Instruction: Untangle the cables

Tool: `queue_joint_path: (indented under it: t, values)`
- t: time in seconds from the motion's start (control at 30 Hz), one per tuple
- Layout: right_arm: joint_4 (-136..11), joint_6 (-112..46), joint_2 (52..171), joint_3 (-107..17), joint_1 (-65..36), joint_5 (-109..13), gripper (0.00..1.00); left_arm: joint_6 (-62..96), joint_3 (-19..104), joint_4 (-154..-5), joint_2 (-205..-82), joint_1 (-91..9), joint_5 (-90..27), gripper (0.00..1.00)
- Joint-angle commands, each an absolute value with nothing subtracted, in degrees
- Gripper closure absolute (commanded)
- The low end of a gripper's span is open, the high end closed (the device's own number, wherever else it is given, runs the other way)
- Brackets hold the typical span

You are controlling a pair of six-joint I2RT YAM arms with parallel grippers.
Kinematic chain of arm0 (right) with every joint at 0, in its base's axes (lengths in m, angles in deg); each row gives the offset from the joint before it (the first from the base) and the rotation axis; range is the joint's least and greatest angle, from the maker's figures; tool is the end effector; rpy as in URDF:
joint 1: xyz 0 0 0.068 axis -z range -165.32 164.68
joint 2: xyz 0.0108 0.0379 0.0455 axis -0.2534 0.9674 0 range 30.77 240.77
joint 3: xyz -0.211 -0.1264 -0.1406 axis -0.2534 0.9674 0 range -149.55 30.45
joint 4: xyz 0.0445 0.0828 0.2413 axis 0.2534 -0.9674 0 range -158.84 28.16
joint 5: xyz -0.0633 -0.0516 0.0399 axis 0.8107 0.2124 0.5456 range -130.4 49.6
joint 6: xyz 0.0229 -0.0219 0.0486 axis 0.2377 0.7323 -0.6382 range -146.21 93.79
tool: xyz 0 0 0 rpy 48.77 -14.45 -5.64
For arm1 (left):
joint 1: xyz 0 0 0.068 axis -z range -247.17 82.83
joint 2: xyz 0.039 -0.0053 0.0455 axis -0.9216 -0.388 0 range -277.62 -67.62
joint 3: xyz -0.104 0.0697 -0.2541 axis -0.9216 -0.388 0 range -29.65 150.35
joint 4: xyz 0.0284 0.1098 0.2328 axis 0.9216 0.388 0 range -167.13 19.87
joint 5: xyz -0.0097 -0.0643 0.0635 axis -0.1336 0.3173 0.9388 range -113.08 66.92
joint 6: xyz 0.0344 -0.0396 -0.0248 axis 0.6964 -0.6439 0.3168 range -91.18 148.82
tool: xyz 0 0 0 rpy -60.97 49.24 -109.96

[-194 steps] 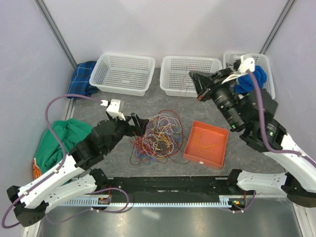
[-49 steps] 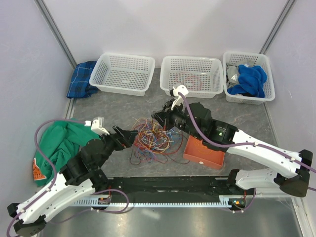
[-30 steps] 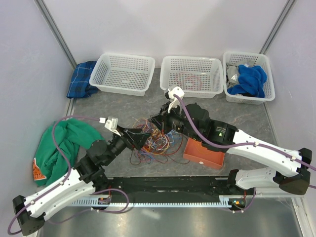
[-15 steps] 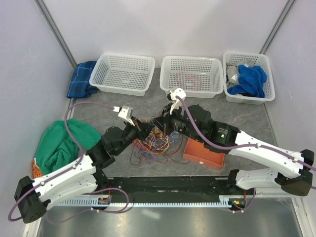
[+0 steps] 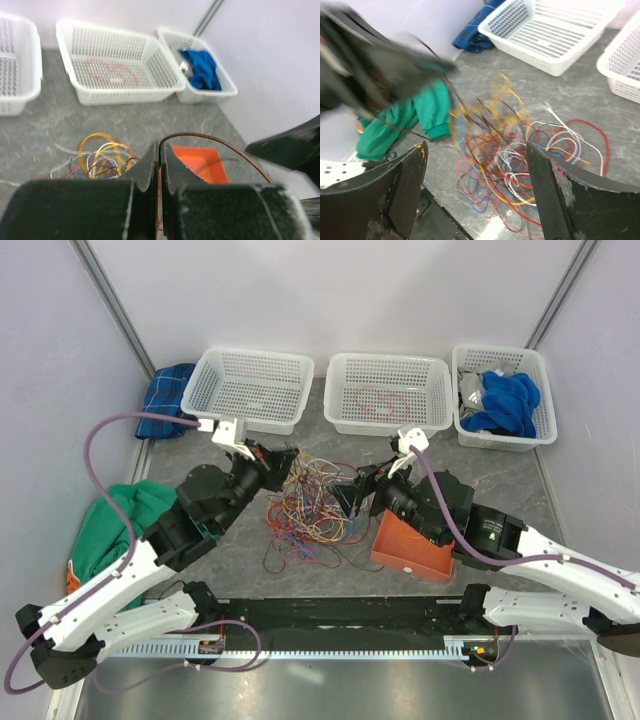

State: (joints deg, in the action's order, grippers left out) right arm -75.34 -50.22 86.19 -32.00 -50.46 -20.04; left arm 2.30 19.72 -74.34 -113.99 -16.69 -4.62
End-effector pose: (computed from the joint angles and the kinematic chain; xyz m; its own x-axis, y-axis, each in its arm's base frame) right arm 0.1012 0.1840 0.4164 -0.3303 0.1947 -0.9236 -0.6250 0.6881 0.3685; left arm 0.1264 -0.1325 0.3854 -0.2347 -0.3812 -0.8942 0.4755 0.7573 -0.4476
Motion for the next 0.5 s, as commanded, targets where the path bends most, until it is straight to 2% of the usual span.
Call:
queue_joint_path:
  t: [0.0, 0.2, 0.37, 0.43, 0.47]
  values:
    - [-71.43, -49.41, 85.0, -27.65, -50.8, -17.54, 0.15, 6.94, 31.16, -65.72, -116.04, -16.98, -2.16, 0.98]
    - [-62.9, -51.08, 88.51, -23.51, -50.71, -27.56, 0.14, 7.29, 41.89, -58.94, -120.62, -17.07, -5.14, 0.98]
    - [-56.14, -50.47, 93.52, -23.77, -50.8, -29.68, 0.12, 6.76, 46.55, -56.56, -122.46, -17.07, -8.92, 0.98]
    - [-54.12, -49.77, 96.41, -24.39, -50.8, -28.9, 0.13, 6.33, 46.9, -56.03, -122.73, -16.98, -9.63, 0.98]
    - [-53.58, -49.42, 97.39, -24.65, -50.8, -28.37, 0.17, 6.15, 46.9, -55.86, -122.81, -16.98, -10.07, 0.98]
